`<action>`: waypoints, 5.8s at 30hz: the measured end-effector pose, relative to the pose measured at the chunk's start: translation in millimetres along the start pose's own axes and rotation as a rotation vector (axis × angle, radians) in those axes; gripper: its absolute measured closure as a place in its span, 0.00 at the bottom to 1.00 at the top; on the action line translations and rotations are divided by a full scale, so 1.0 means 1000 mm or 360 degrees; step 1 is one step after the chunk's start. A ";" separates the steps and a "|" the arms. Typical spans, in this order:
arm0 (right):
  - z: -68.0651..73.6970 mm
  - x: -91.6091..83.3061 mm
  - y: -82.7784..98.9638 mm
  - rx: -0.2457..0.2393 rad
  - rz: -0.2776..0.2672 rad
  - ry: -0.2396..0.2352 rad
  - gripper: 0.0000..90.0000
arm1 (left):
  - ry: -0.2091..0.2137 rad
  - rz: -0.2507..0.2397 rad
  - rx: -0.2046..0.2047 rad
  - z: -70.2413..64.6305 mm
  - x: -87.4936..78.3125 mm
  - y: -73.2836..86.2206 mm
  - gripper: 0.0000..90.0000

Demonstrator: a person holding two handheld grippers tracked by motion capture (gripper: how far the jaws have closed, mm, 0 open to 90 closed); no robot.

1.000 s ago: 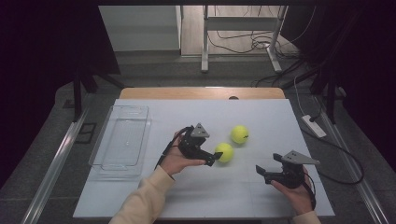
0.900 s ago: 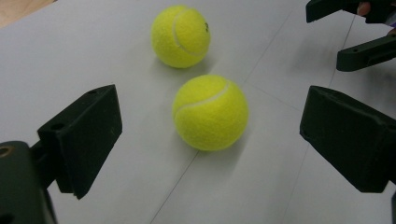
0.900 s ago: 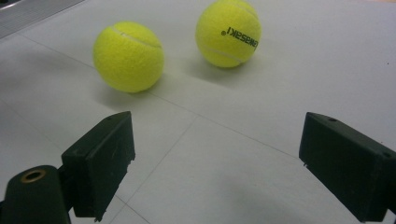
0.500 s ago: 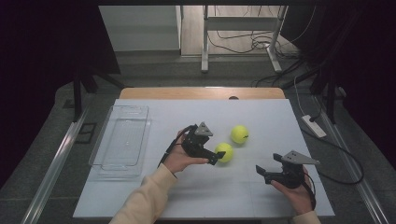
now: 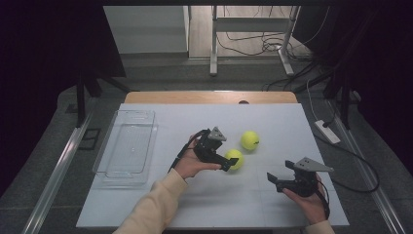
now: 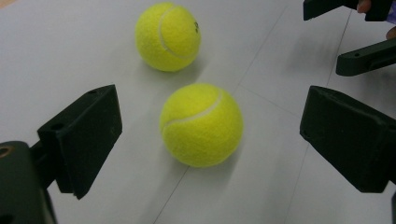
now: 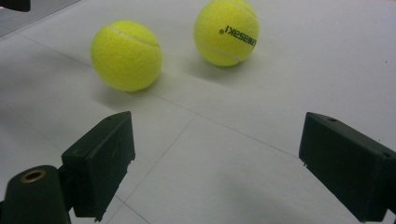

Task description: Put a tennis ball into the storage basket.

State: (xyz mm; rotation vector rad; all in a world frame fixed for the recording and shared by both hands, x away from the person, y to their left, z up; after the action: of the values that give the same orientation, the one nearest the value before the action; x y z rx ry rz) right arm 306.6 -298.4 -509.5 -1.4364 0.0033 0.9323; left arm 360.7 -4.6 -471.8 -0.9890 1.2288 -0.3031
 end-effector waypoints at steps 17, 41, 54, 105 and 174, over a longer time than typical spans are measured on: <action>-0.001 0.000 0.001 -0.0002 0.0005 0.0007 0.12 | 0.0019 0.0080 -0.0011 0.002 0.020 -0.002 0.07; -0.001 0.001 0.001 -0.0005 0.0011 0.0014 0.12 | 0.0055 0.0210 -0.0010 0.004 0.049 0.005 0.07; -0.001 0.002 0.001 -0.0009 0.0020 0.0017 0.12 | 0.0091 0.0243 -0.0022 0.004 0.058 0.008 0.07; 0.004 0.003 0.001 -0.0016 0.0002 0.0037 0.12 | -0.0009 0.0046 -0.0054 0.008 0.008 0.021 0.30; 0.009 0.004 0.003 -0.0008 -0.0003 0.0089 0.13 | -0.0205 -0.0245 -0.0182 0.032 -0.077 0.047 0.30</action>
State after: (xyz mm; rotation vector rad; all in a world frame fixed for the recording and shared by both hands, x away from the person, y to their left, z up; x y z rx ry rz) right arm 302.9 -289.6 -512.5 -1.4669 0.0413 0.8908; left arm 347.6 89.6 -458.4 -1.1868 1.0644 -0.2874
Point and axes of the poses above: each handheld gripper's, and its own axes: x roughly forward along the jaws, y roughly out of its underside, z roughly to its left, the point moved 2 cm from there along x, roughly forward along the jaws, and after that the axes turned 9 degrees about x, right-handed, at the moved point
